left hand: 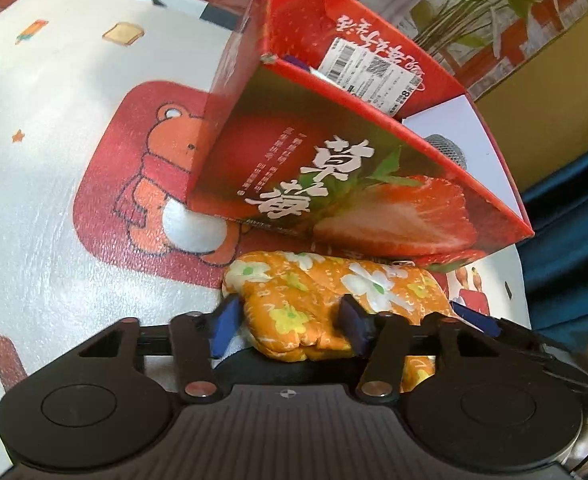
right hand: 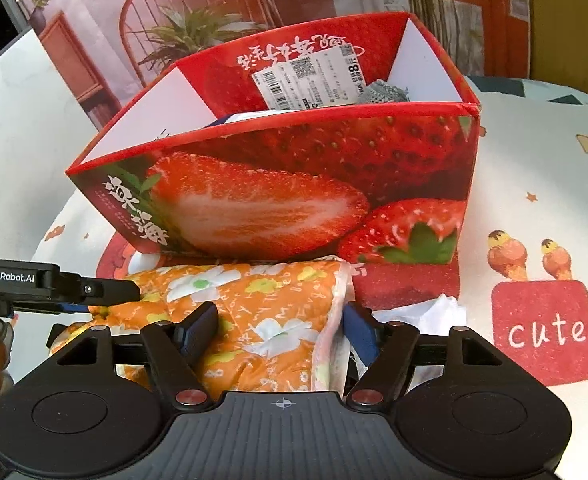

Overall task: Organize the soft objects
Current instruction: 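Grasp the orange floral cloth beside the box with the left tool, then lift the orange floral cloth with the left tool and release it into the box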

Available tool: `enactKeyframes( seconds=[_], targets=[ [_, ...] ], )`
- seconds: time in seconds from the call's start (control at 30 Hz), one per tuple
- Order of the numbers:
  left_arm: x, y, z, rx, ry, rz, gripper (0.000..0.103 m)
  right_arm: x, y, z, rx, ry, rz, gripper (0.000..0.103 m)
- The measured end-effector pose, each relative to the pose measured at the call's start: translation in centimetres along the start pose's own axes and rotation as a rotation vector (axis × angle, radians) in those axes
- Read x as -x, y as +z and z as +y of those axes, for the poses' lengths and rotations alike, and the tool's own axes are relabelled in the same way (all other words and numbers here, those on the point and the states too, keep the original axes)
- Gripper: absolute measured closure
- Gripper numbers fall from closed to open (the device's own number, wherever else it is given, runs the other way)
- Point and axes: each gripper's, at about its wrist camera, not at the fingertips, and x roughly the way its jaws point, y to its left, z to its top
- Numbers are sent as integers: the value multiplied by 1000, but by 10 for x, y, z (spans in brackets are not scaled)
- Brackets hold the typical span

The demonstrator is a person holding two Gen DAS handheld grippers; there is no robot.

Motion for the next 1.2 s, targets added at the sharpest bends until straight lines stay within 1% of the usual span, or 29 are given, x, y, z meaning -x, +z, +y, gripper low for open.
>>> enactKeyframes(
  seconds=[0.03,0.1,0.17,0.23,0.27,0.33,0.37,0.4,0.43,0.47,0.6,0.8,0.87,1.07,1.13,1.2],
  targets=[
    [1,0,-2,-18,6,-8,57,0,0,0,-1,2,-1,39],
    [4,-1,-8,-60,12,-25,67,-1,0,1,4,8,-2,44],
    [7,-2,-14,-112,24,-41,71,-1,1,1,14,19,3,48],
    [10,-2,-17,-130,26,-48,73,-1,2,0,18,25,4,52],
    [11,-2,-17,-133,25,-54,79,-1,3,-1,13,27,4,56],
    [17,0,-15,-134,19,-75,81,2,5,-2,15,27,-7,66],
    [21,0,-15,-137,12,-89,82,5,6,-2,25,21,-13,78],
    [24,0,-17,-143,-7,-109,82,8,7,-1,36,31,-21,80],
    [29,0,-19,-158,-8,-128,83,11,9,0,48,45,-28,82],
    [33,0,-22,-174,-5,-143,83,14,10,1,62,59,-35,86],
    [50,1,-32,-219,-4,-192,84,28,18,10,113,80,-78,88],
    [88,10,-30,-208,-80,-281,84,61,39,16,141,168,-167,89],
    [99,14,-32,-210,-95,-309,84,71,47,19,152,189,-198,89],
    [109,26,-53,-244,-106,-357,84,85,68,27,183,209,-259,89],
    [113,28,-58,-257,-110,-392,84,89,73,29,188,216,-278,89],
    [116,32,-62,-270,-113,-408,84,92,78,30,195,217,-299,89]
  ],
)
